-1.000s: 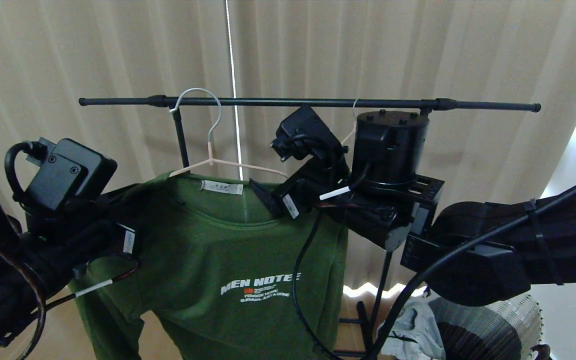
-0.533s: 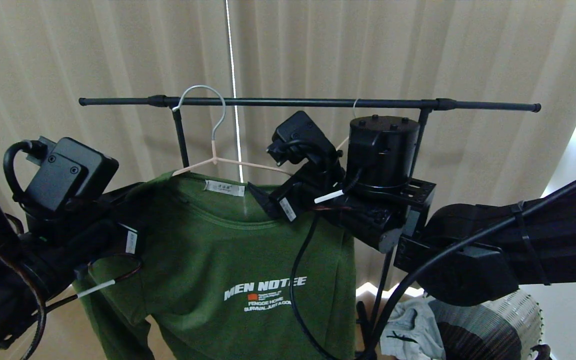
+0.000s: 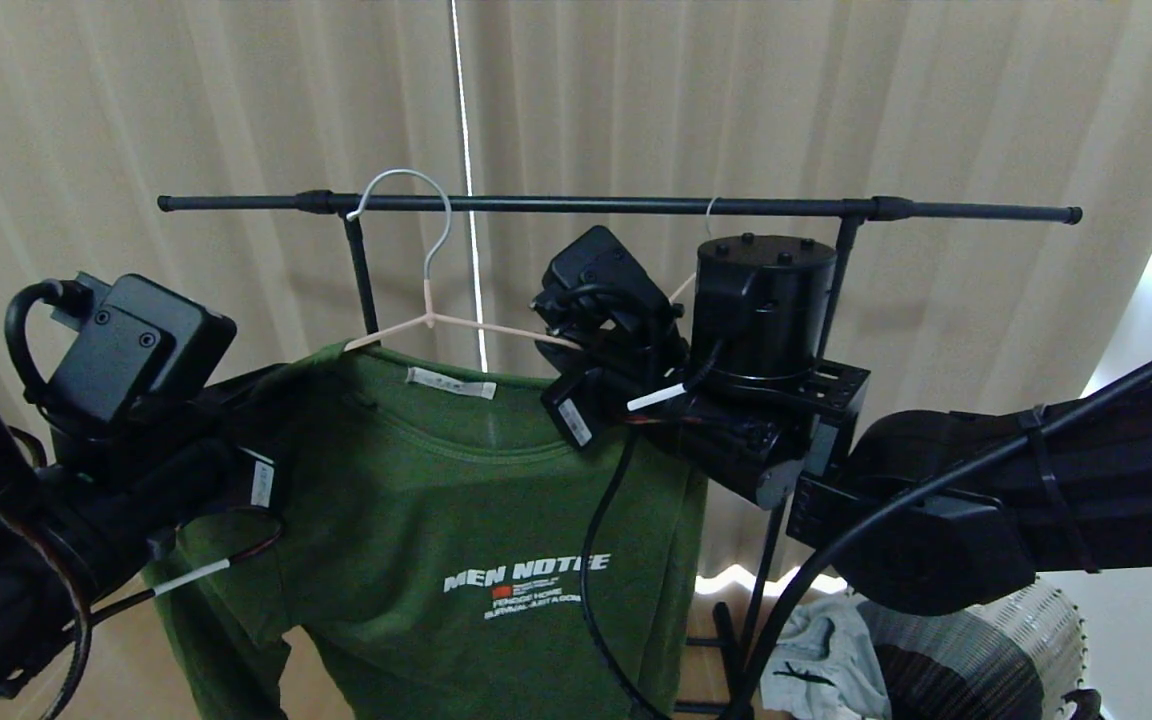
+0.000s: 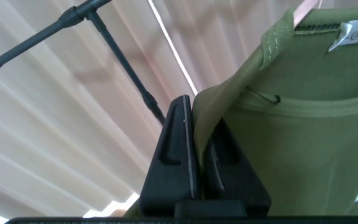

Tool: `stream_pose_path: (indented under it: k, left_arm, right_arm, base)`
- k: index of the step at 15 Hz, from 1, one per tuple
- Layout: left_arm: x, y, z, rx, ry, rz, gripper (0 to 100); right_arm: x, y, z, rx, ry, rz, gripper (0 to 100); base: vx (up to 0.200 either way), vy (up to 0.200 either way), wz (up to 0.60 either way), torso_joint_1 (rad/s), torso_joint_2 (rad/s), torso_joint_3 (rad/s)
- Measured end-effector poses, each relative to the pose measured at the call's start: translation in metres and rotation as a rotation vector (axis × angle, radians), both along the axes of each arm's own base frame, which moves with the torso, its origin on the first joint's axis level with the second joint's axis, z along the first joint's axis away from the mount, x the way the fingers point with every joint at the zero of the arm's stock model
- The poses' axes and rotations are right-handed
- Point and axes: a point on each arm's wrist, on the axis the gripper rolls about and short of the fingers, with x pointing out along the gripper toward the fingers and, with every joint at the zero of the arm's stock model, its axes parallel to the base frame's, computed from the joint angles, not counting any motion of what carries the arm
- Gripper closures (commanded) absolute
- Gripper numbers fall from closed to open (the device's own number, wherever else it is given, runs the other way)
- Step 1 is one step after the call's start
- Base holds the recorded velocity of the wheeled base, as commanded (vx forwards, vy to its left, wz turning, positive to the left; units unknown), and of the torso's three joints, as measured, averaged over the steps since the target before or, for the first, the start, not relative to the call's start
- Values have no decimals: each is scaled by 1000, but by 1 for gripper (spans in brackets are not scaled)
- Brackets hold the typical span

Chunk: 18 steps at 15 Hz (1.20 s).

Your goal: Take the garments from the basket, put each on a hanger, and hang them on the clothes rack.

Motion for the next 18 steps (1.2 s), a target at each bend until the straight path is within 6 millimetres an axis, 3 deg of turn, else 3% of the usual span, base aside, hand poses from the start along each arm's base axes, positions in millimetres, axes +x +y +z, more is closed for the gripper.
stream_pose_path:
  k: [7, 8, 18]
  left_arm:
    - [-1, 2, -1, -6, 7, 6, 100]
    - [-1, 2, -1, -7, 7, 7, 0]
    - [-17, 6, 0, -91, 13, -74, 0]
  right_arm:
    - [0, -1, 1, 6, -2, -8, 100]
    - [0, -1, 2, 8, -3, -8, 100]
    - [5, -27, 7, 5, -3, -69, 100]
  base:
    - [0, 0, 0, 0, 0, 0]
    - [0, 0, 0, 0, 0, 0]
    - [0, 0, 0, 0, 0, 0]
